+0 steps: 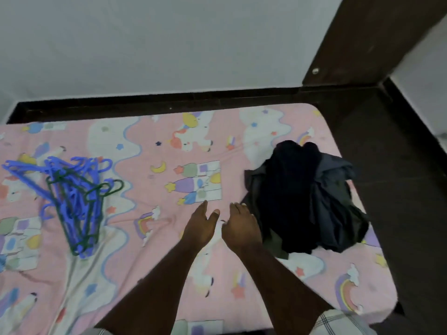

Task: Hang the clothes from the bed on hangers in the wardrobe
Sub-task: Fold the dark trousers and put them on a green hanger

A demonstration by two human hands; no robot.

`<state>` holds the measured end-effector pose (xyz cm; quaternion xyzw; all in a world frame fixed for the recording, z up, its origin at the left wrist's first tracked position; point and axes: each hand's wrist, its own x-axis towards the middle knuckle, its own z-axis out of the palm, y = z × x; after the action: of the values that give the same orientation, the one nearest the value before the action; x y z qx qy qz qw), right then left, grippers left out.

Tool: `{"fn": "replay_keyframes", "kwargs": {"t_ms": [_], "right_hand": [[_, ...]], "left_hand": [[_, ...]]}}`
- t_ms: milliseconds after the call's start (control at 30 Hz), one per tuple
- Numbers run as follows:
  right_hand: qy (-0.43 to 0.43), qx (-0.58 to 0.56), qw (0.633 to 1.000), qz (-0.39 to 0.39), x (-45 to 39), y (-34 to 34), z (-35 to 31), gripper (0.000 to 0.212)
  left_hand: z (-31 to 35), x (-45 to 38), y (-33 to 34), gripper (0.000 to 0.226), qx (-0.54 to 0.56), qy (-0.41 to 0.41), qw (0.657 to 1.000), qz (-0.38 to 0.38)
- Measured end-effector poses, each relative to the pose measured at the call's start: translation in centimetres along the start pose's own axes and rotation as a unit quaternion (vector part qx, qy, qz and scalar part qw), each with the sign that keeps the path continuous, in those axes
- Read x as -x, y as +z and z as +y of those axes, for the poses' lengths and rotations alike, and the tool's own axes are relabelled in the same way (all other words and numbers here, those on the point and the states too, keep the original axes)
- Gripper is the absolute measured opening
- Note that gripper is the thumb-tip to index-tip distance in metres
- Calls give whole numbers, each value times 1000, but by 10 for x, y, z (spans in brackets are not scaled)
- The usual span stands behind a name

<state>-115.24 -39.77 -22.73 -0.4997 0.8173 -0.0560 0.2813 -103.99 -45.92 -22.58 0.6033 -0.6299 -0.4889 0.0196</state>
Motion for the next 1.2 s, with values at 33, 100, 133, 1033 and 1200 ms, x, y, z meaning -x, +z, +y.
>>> {"fn": "replay_keyframes", "kwargs": {"t_ms": [33,100,133,1033,1200], "right_hand": [[10,-6,1000,2,0,-10,22,64],[34,-20,999,3,1,-27,63,66],[45,-26,999,4,1,-35,81,67],[196,-382,878,211,-104,-182,231,36],[199,-379,874,229,-174,-221,269,30]], "left_hand": [[15,1,17,61,-9,7,1000,-9],[44,1,47,59,-22,24,999,-30],[57,1,59,57,-24,31,999,-37],[253,-90,154,36,-30,110,992,50],[294,-150,156,38,-7,91,993,77]]}}
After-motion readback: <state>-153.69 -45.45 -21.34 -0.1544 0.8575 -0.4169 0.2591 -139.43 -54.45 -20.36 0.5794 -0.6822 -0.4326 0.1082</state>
